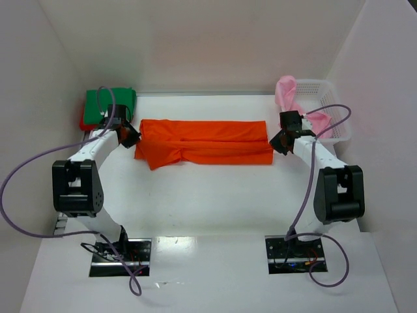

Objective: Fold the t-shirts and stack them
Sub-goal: Fold the other side of the tshirt into a rectangle

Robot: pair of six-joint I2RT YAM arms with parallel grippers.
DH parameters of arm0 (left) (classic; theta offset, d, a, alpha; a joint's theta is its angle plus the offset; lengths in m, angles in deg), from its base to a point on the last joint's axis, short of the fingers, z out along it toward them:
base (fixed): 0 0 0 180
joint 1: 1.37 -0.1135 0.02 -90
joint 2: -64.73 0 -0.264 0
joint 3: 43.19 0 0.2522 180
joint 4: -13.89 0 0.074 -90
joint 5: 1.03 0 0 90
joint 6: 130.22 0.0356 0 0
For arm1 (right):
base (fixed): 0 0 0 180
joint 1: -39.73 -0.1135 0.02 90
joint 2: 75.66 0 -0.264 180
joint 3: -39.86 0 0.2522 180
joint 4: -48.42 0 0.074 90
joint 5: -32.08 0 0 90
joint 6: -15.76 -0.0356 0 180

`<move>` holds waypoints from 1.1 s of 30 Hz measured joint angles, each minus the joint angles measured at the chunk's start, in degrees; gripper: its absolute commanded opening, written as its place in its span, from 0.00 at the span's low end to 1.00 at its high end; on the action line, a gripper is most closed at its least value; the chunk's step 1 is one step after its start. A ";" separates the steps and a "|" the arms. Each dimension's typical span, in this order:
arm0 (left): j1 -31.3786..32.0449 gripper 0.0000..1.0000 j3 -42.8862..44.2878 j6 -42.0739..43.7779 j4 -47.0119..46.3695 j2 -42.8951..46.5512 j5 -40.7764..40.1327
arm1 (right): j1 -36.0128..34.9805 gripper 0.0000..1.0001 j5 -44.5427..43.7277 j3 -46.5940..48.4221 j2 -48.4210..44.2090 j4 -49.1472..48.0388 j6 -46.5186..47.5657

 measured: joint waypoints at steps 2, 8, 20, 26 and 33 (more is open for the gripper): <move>-0.07 0.00 2.56 0.90 -0.94 -3.34 -0.02 | 0.20 0.00 0.11 2.19 2.32 -1.22 0.11; -0.42 0.00 7.39 2.47 -1.25 -9.38 -0.33 | 0.46 0.00 0.83 6.49 9.16 -3.76 0.22; -1.07 0.00 11.06 2.80 -2.14 -15.65 -0.81 | 0.46 0.02 2.12 12.96 17.62 -6.10 0.31; -1.07 0.00 13.55 2.91 -2.14 -18.34 -1.01 | 0.46 0.02 2.12 14.53 19.80 -6.40 0.55; -1.31 0.00 15.17 3.48 -2.45 -18.67 -1.18 | 0.46 0.02 2.56 16.22 21.81 -6.78 0.96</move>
